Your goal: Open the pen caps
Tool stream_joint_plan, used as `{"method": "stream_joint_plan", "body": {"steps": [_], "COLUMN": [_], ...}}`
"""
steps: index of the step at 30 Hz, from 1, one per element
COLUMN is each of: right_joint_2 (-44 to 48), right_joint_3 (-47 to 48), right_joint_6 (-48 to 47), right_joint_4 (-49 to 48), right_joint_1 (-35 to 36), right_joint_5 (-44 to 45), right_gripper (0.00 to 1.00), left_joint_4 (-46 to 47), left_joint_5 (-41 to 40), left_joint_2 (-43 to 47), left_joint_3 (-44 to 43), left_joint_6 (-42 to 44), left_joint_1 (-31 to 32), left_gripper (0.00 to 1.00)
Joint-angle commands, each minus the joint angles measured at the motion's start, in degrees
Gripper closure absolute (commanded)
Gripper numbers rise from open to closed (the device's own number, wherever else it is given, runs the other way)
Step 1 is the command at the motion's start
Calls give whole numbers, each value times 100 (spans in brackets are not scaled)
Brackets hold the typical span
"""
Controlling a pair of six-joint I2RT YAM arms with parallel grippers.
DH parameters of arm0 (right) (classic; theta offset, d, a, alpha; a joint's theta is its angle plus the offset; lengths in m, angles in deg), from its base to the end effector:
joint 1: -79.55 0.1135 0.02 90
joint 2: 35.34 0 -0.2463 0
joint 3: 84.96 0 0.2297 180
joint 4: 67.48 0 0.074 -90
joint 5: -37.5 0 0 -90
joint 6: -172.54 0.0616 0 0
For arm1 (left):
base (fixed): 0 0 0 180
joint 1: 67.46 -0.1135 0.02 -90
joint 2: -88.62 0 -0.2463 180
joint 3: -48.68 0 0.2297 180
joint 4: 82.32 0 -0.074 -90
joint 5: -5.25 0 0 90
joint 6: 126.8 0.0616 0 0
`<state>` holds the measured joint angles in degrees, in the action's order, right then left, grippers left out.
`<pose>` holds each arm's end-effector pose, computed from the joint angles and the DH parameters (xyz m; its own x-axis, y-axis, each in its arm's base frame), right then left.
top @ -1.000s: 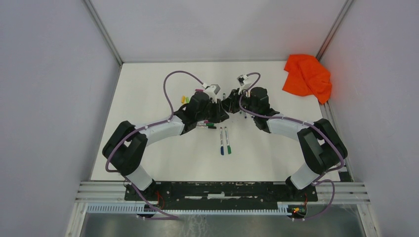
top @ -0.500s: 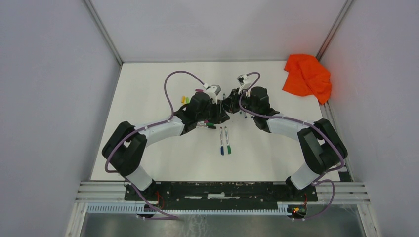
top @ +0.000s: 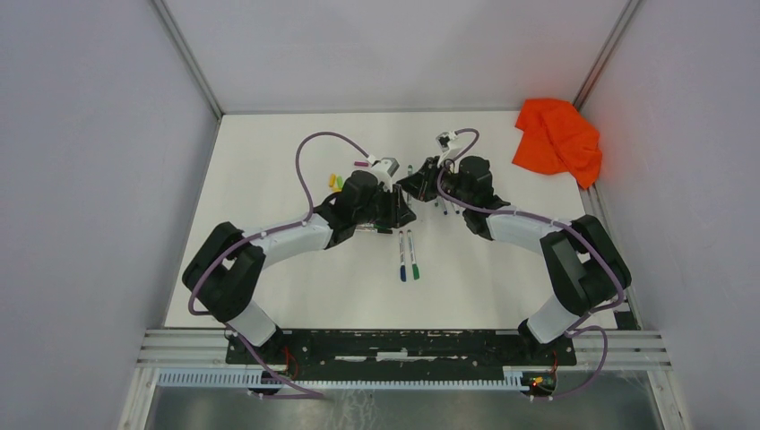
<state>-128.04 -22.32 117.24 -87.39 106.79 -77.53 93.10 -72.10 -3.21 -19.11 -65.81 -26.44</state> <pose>0.3065 0.1871 0.2216 -0.5757 0.2838 -0.7668 -0.5562 0.5515 0.6217 0.2593 -0.2434 0.2019 -0.6970 -0.0209 -0.7168 0.5116 0.6859 -0.5174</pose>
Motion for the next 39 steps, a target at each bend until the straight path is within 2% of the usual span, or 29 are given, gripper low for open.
{"method": "stream_joint_plan", "body": {"steps": [1, 4, 5, 7, 8, 13, 17, 22, 27, 34, 39], "right_joint_2": [70, 31, 26, 9, -1, -11, -58, -233, -485, -893, -1323], "right_joint_3": [-108, -184, -197, -236, -246, -338, -687, -968, -853, -611, -374], "right_joint_6": [268, 376, 381, 393, 397, 271, 551, 1195, 1613, 2024, 3008], "right_joint_4": [-563, -710, -723, -771, -780, -825, -1817, -3077, -3684, -4288, -5380], "right_joint_1": [-17, -18, -25, -18, -18, -111, -450, -917, -1305, -1645, -1858], "right_joint_5": [-181, -203, -203, -203, -205, -256, -736, -1283, -1498, -1641, -1733], "right_gripper": [100, 100, 100, 100, 100, 100, 100, 100, 100, 100, 100], "left_joint_4": [461, 590, 640, 699, 766, 1096, 1502, 2647, 3247, 3343, 3337], "left_joint_5": [128, 227, 295, 412, 473, 788, 1558, 2540, 2978, 3315, 3502], "left_joint_2": [60, -3, -16, -46, -41, 270, 464, 405, 177, 6, -135], "left_joint_3": [35, 13, 9, 6, 40, 351, 552, 839, 995, 956, 929], "left_joint_6": [53, -6, -16, -4, 13, 127, 207, -324, -673, -732, -649], "left_joint_1": [39, 38, 43, 34, 38, 38, 27, -238, -293, -311, -304], "left_gripper": [63, 67, 74, 95, 98, 98, 98, 98, 98, 98, 98]}}
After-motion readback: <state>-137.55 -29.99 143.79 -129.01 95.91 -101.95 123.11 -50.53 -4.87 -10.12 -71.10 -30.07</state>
